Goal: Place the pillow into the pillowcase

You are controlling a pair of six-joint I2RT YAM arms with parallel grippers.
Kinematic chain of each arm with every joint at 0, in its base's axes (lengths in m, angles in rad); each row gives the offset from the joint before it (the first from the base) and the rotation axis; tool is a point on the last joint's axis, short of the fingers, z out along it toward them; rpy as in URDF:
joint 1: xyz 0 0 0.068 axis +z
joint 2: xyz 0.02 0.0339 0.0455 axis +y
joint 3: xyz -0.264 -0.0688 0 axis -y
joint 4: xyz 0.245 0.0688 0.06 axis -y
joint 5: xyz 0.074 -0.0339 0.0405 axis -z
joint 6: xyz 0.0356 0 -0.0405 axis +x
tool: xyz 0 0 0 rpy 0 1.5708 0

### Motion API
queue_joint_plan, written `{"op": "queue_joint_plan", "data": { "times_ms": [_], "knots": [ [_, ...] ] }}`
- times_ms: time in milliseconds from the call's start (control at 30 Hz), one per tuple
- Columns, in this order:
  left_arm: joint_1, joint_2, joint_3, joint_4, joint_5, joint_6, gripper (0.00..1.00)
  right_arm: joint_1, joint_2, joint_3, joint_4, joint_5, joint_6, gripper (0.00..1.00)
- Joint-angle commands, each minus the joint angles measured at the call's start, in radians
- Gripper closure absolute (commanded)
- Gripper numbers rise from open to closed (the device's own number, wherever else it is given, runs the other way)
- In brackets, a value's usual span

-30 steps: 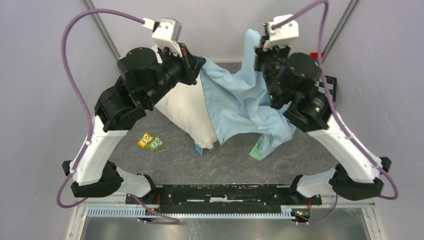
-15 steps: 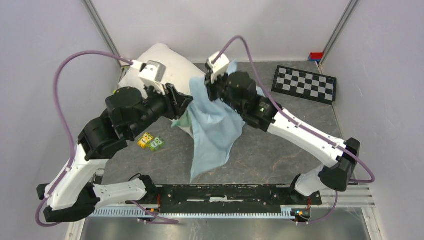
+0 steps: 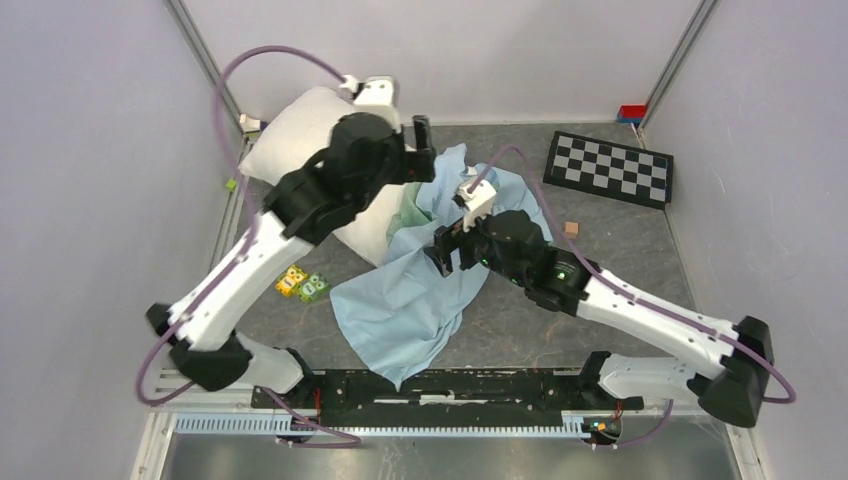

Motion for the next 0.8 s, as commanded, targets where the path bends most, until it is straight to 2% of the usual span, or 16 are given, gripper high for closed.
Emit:
{"op": "queue_joint_plan", "data": {
  "times_ms": [0, 100, 233, 367, 667, 767],
  "knots": [
    [0.102, 0.131, 0.067, 0.062, 0.137, 0.055, 0.00, -0.006, -0.123, -0.069, -0.092, 0.257, 0.077, 0.05],
    [0.151, 0.235, 0.113, 0.093, 0.284, 0.115, 0.00, -0.041, -0.185, -0.136, -0.154, 0.302, 0.124, 0.02],
    [0.152, 0.425, 0.240, 0.028, 0.317, 0.217, 0.00, -0.118, -0.282, -0.269, -0.125, 0.258, 0.206, 0.02],
    [0.168, 0.576, 0.298, 0.018, 0.313, 0.242, 0.00, -0.180, -0.313, -0.401, 0.008, 0.140, 0.273, 0.02],
    [0.182, 0.818, 0.398, 0.000, 0.353, 0.261, 0.00, -0.206, -0.125, -0.611, 0.354, 0.002, 0.398, 0.02],
    [0.182, 0.851, 0.392, 0.000, 0.337, 0.237, 0.11, -0.207, -0.017, -0.642, 0.491, -0.028, 0.423, 0.02]
  ]
}}
